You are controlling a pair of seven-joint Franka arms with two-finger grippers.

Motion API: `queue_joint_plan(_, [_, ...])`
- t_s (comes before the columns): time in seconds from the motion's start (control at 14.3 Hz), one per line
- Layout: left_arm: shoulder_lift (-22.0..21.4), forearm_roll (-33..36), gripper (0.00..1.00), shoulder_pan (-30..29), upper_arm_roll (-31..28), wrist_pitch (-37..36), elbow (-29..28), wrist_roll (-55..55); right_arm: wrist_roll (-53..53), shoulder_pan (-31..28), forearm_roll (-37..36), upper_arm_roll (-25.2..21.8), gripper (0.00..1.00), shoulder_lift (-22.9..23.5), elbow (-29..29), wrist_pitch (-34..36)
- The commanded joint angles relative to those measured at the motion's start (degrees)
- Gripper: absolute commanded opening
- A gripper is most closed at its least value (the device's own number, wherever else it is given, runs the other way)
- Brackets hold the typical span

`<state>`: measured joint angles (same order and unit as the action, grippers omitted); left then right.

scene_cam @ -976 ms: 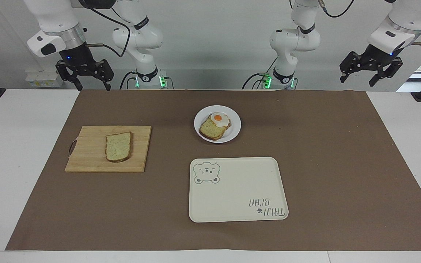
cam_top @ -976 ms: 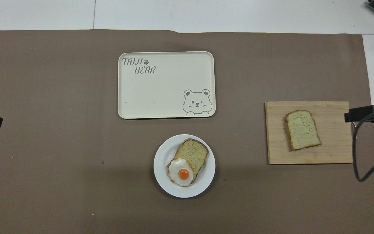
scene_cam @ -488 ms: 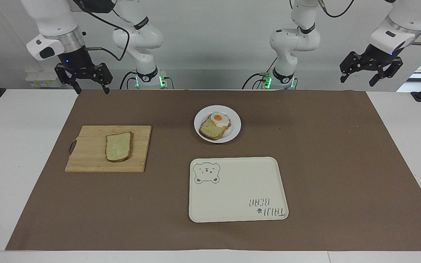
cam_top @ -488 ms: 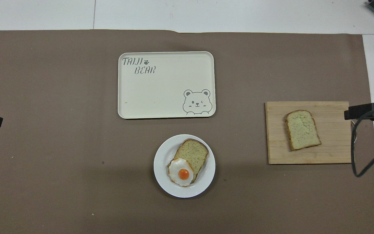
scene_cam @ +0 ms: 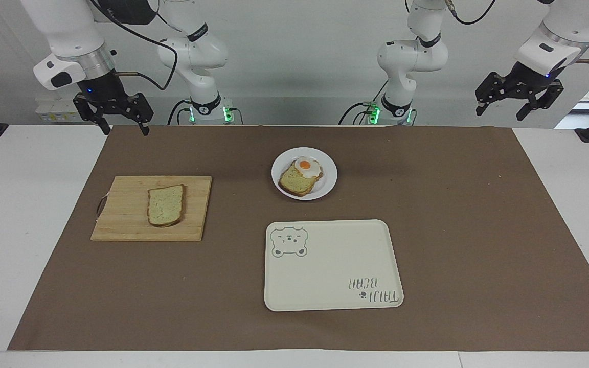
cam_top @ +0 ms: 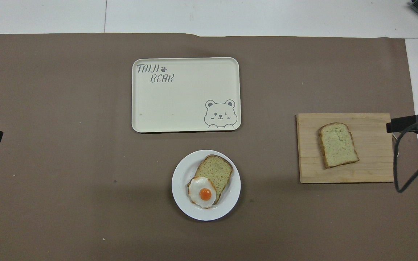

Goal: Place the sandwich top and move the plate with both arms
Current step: 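Reach the right gripper down to the bread slice on the board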

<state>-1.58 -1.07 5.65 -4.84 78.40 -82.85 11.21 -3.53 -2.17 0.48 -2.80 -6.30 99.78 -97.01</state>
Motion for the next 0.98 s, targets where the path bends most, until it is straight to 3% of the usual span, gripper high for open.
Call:
queue_joint_plan(0.0, [-1.49, 0.72, 1.00, -0.03, 0.18, 0.35, -1.79, -0.31, -2.01, -2.14, -1.45, 0.42, 1.00, 0.49, 2.52, -2.82])
queue_joint_plan(0.49, [-1.49, 0.55, 1.00, 0.15, 0.18, 0.35, -1.87, -0.40, -3.06, -2.58, -1.18, 0.42, 1.00, 5.15, 6.30, -8.62])
queue_joint_plan(0.91, [-1.58, 0.37, 1.00, 0.76, 0.35, 0.35, -1.96, -0.58, -4.19, -2.67, -0.39, 0.51, 1.00, 11.56, 11.05, -21.28])
